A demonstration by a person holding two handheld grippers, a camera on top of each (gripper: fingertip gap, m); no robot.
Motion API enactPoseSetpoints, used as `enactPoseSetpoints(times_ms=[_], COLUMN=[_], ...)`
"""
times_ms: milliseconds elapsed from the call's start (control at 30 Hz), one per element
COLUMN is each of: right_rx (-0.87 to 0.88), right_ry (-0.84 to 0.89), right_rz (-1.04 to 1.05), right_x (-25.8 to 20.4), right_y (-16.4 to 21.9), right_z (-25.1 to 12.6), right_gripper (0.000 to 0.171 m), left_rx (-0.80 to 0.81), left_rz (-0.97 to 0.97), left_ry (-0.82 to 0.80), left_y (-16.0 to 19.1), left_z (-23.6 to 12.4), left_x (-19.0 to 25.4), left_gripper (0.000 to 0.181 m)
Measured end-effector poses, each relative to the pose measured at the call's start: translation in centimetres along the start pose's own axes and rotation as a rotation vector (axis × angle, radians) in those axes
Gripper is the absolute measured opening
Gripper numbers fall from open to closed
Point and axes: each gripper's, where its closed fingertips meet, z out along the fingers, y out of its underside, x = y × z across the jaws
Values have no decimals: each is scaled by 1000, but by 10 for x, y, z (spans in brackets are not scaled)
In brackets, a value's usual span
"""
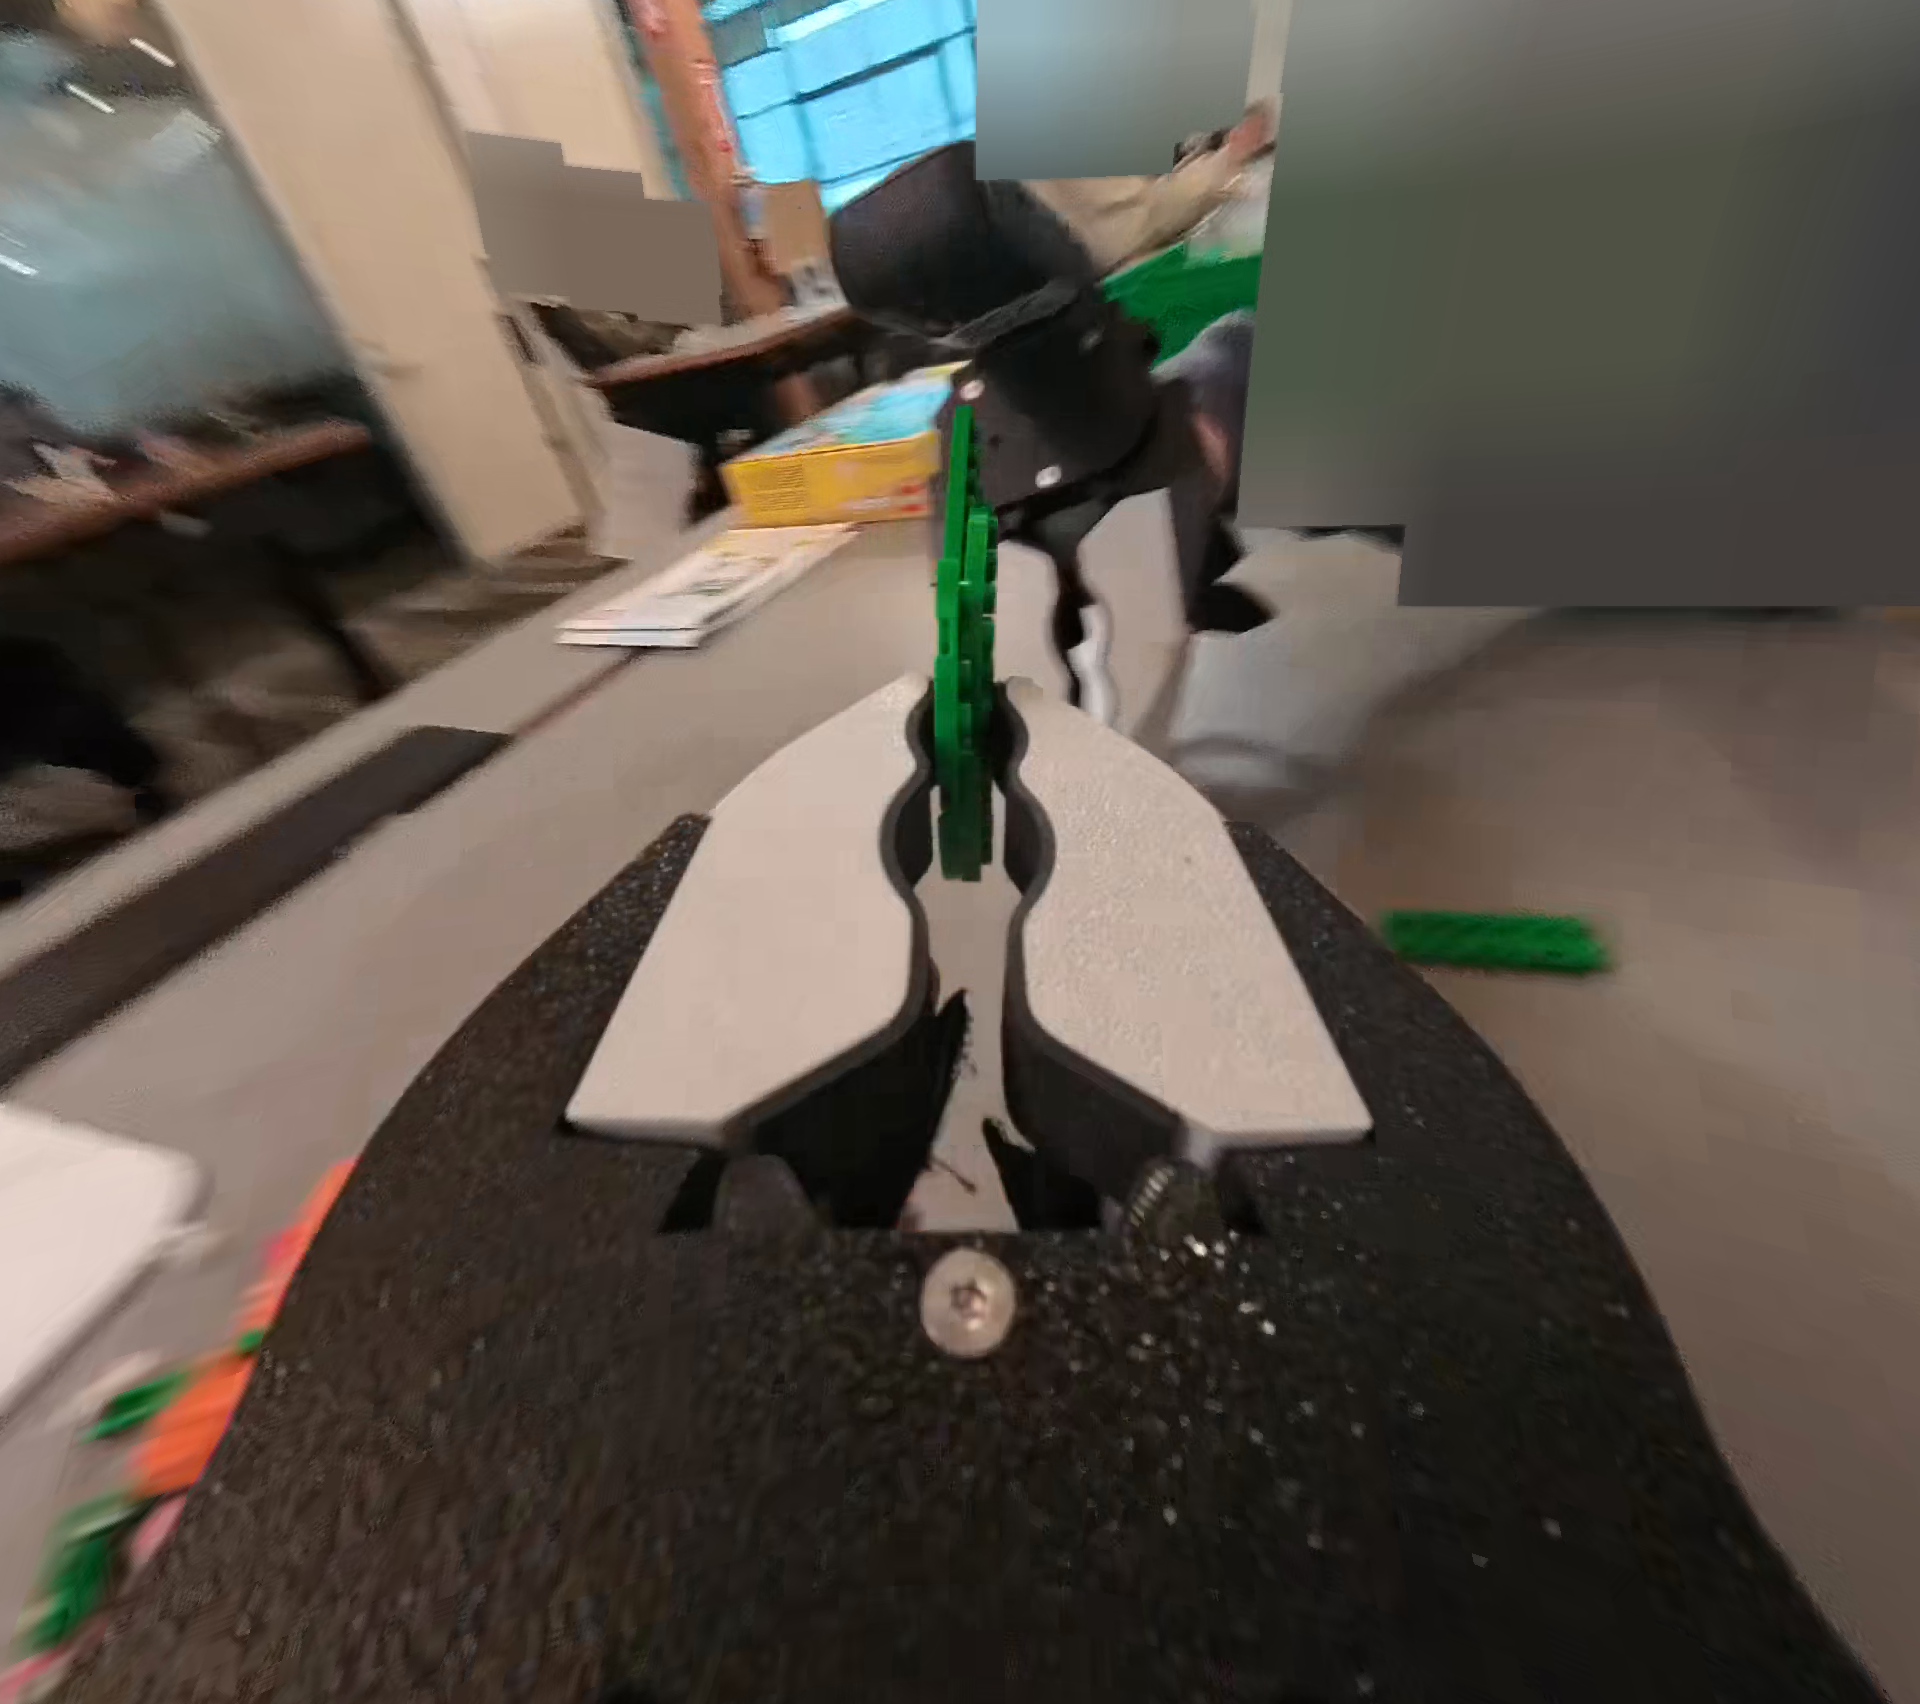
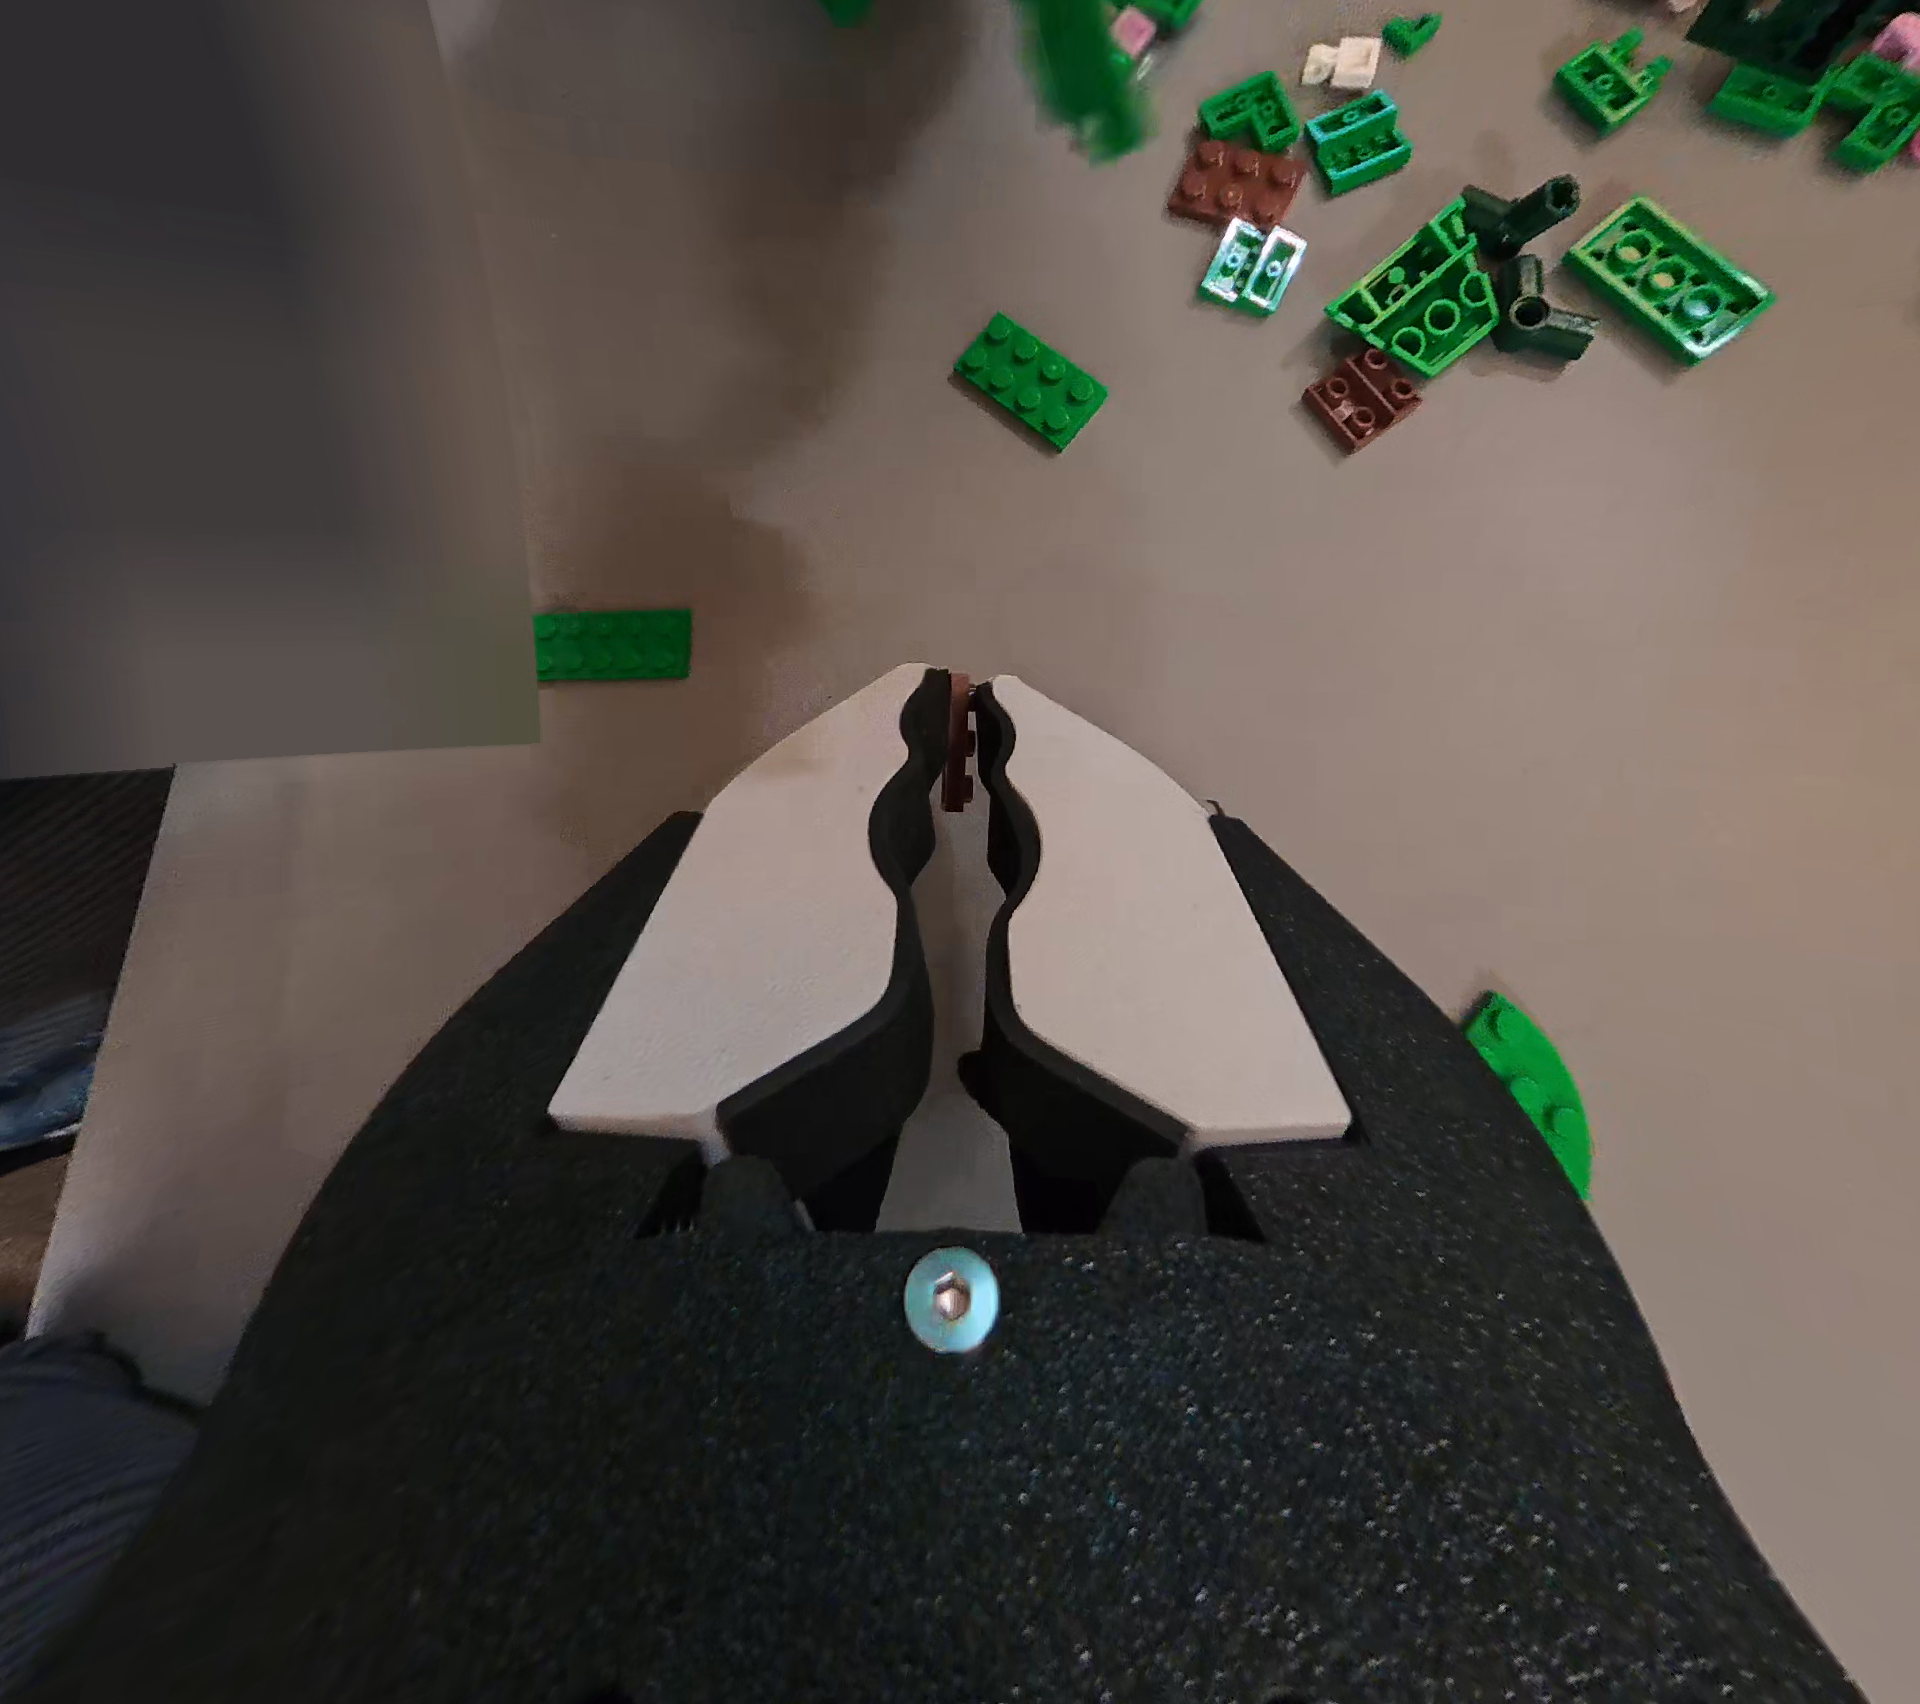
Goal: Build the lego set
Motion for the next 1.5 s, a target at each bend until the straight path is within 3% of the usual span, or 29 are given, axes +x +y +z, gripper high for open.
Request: enactPoseSetpoints(times_ms=[200, 300, 500, 667, 833, 1067, 1500], right_rx=[21, 20, 5, -4, -3, -11, -18], right_ry=[97, 135, 161, 164, 163, 150, 134], right_rz=[-76, -112, -146, -156, -151, -148, -140], right_x=[6, 6, 3, 2, 1, 0, 0], right_y=[-8, -12, -15, -16, -16, -15, -12], right_z=[-9, -13, -16, -16, -17, -14, -11], right_gripper=[4, 5, 5, 5, 5, 5, 5], left_rx=[80, 99, 216, 289, 231, 150, 63], left_rz=[-459, -495, -329, -61, 347, 682, 812], left_ry=[295, 328, 386, 328, 164, 8, 12], left_y=[-14, -15, -31, -38, -39, -29, -9], left_z=[-4, -7, -17, -22, -17, -11, -2], left_x=[18, 18, 30, 37, 47, 48, 54], left_gripper=[7, 8, 8, 8, 8, 8, 8])
